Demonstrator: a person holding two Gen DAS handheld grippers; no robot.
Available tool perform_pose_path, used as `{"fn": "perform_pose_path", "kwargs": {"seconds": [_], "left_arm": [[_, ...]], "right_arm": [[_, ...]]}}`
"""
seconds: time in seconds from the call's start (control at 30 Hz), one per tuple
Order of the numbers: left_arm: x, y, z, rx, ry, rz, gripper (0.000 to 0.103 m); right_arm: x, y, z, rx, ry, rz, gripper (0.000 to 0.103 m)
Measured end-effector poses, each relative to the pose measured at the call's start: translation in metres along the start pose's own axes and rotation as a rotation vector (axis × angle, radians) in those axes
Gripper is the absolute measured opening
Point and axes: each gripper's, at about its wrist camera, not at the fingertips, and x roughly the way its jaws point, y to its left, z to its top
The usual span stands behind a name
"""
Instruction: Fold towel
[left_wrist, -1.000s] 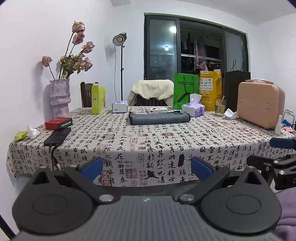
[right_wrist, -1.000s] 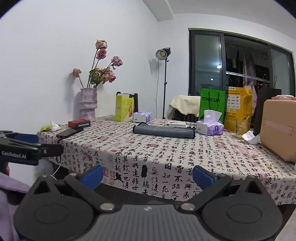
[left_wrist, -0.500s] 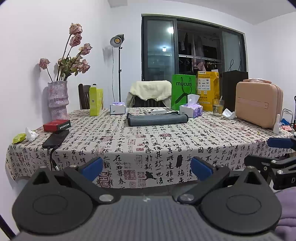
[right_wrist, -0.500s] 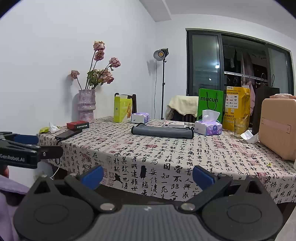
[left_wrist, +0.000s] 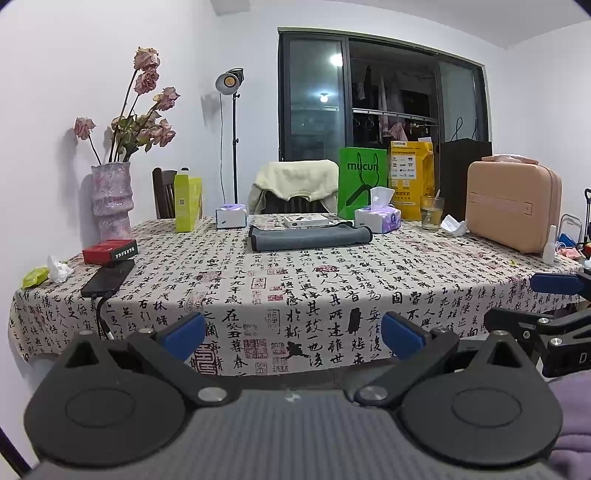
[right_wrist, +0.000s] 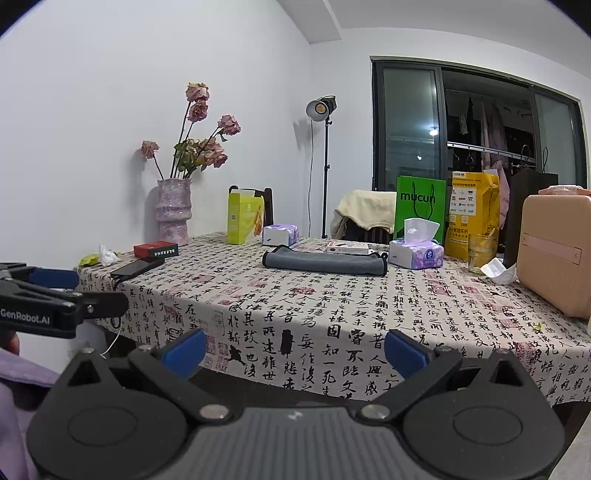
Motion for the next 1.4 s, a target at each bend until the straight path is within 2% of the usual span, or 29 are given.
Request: {"fn": "perform_pose_path", "kwargs": {"seconds": [1.4], "left_arm": [[0.0004,-0.0003,0.0041,0.014,-0.006,-0.016,0.103]], "right_arm": [[0.0035,-0.0008,0.0016,0.003,0.004,0.007,0.103]]}}
